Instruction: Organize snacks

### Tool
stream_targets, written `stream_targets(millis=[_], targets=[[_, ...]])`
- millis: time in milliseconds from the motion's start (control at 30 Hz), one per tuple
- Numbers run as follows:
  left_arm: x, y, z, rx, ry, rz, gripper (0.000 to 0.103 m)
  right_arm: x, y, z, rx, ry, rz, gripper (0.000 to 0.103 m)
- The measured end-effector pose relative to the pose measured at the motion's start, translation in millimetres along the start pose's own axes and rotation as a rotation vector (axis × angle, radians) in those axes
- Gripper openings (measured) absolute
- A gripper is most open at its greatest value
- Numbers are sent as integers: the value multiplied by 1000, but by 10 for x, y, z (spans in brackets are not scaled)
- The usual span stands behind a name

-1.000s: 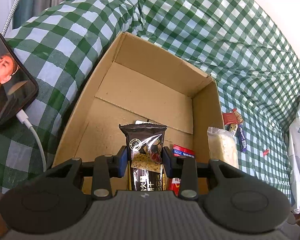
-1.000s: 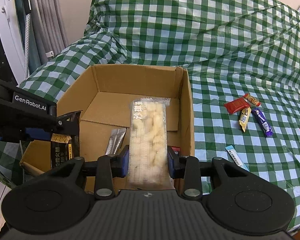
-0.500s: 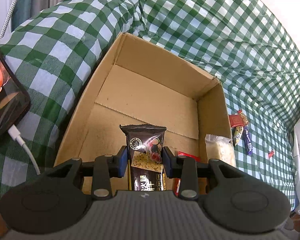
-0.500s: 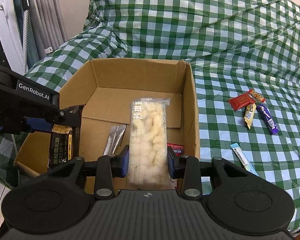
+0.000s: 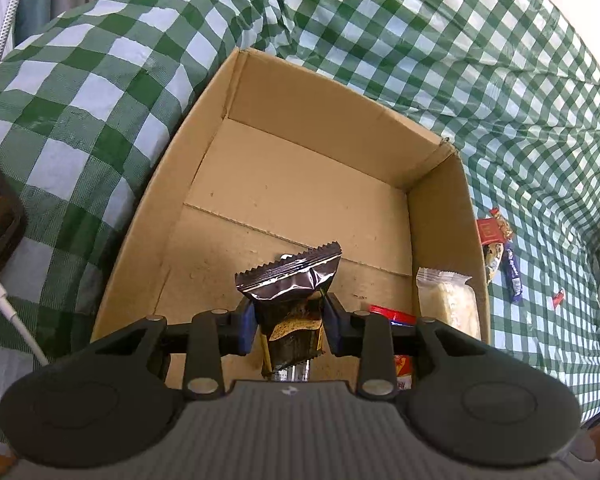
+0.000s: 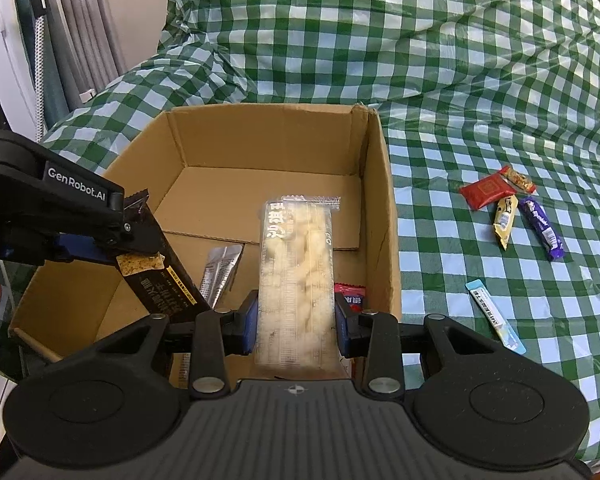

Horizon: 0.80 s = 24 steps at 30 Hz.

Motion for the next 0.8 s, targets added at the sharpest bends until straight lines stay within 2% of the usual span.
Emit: stream_targets(millis=[100, 200, 233, 267, 333, 367, 400, 467, 600, 800], targets=[[2, -45, -1, 4, -12, 9, 38, -22, -36, 0, 2, -1, 1, 38], [5, -96, -9, 25, -19, -12, 38, -35, -79, -3, 7, -3, 5, 38], [-4, -107, -15, 27, -25, -5, 48, -29, -97, -1, 10, -3, 11, 38], [-12, -113, -20, 23, -36, 7, 70, -28, -108, 4, 11, -6, 23, 40], [-39, -72, -21, -16, -71, 51, 100, -28, -110, 36, 1, -13, 40, 51], [-44, -27, -19, -50, -88, 68, 103, -30, -99, 58, -10, -13, 32, 69], [-60, 30, -18, -87, -109, 85, 103, -36, -80, 79, -25, -14, 19, 82], [-92, 93, -24, -107, -140, 101, 103, -50, -36, 108, -44, -7, 7, 85], [-110, 243, -114, -104, -162, 122, 103, -57, 49, 87, -8, -4, 8, 91], [-141, 576, -420, -112, -228, 146, 103, 3, 399, -26, -2, -7, 7, 97]])
Point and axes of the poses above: each gripper's, at about its wrist camera, not at the fingertips, and y roughly against the way its jaws point, x to its left, z to its top, the point moved 2 cm from there along -y, roughly the way its jaws point, and after that the axes turned 8 degrees about -x, right-handed, at the moved point
